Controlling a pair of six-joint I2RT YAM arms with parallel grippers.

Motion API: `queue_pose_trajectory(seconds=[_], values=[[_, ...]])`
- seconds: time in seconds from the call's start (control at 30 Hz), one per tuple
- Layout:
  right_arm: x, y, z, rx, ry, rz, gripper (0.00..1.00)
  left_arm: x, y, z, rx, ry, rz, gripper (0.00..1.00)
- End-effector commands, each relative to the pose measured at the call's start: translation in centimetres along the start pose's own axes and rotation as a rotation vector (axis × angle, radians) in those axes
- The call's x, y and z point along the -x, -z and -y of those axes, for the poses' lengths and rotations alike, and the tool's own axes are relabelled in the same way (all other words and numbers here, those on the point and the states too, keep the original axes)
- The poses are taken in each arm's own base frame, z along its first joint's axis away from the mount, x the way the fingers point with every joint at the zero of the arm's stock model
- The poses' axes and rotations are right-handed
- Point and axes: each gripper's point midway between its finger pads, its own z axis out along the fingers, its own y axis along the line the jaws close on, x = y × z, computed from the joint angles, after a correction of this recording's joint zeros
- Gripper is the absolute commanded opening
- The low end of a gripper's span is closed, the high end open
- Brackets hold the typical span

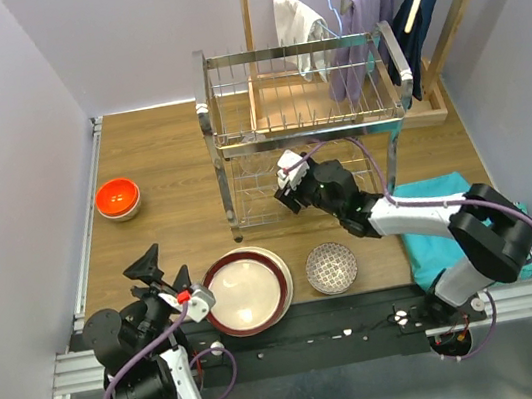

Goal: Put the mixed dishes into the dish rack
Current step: Place the cup upside down on the dish rack

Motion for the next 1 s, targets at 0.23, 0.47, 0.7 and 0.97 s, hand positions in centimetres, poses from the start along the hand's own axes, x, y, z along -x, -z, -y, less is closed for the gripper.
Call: queue_pose_trajectory(seconds=[0.23,0.47,0.7,0.97], values=[[-2.0,-4.0,6.2,-0.153,-0.092,0.045,0.46,2.2,2.5,3.7,0.027,-0.088,0.038,0.81],[-2.1,-7.0,6.7,-0.155,-0.105,0.063,0.46,1.9,2.4,4.2,0.015,-0.079,0.022,0.81],[-3.1,-10.6,7.9,-0.185,-0.127,0.045,0.46,1.5,2.4,4.8,0.0,-0.07,0.0,0.82],[-3.9,-12.5,8.8,-0.21,-0.127,0.03,0.47,1.2,2.3,5.0,-0.001,-0.065,-0.018,0.82]])
